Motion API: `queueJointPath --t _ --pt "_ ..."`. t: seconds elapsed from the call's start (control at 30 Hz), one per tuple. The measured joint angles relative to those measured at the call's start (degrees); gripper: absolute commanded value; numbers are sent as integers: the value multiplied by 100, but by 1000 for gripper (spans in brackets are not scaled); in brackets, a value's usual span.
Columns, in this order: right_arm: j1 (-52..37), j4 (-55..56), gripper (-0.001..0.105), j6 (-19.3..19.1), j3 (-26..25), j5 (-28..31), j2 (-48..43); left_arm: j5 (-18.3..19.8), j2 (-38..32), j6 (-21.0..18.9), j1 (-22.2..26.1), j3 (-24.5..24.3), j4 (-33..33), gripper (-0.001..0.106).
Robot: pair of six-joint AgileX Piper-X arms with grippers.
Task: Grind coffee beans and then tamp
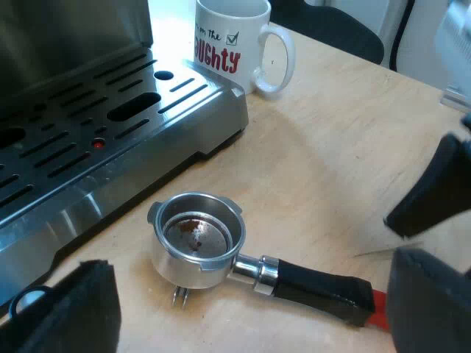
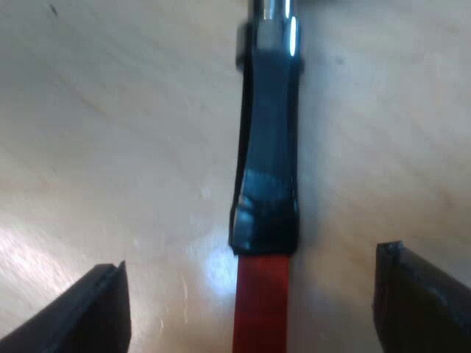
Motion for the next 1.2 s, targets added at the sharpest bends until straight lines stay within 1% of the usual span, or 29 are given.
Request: queueJointPath --t 0.03,0.17,0.23,0.33,0.53,0.63,0.8,1.07,1.17,1.2 --pt "0 64 70 -17 -69 84 -126 0 0 0 0 0 0 85" --pt "0 138 70 -423 -287 217 -435 0 0 0 0 0 0 85" --pt "0 124 70 -673 -438 375 -620 0 0 0 0 0 0 85" --pt "0 76 70 -907 -553 424 -744 0 0 0 0 0 0 85" --pt "0 -546 70 -1318 -617 423 -950 0 0 0 0 0 0 85" --pt "0 -735 70 -1425 -614 423 -961 0 0 0 0 0 0 85" --pt "0 -1042 70 -1603 -614 373 -961 -265 0 0 0 0 0 85" --pt "0 -1072 70 -1673 -614 512 -961 -343 0 0 0 0 0 85" --pt "0 -1072 70 -1673 -614 570 -961 -701 0 0 0 0 0 85" --pt "0 -1072 70 -1673 -614 570 -961 -971 0 0 0 0 0 85"
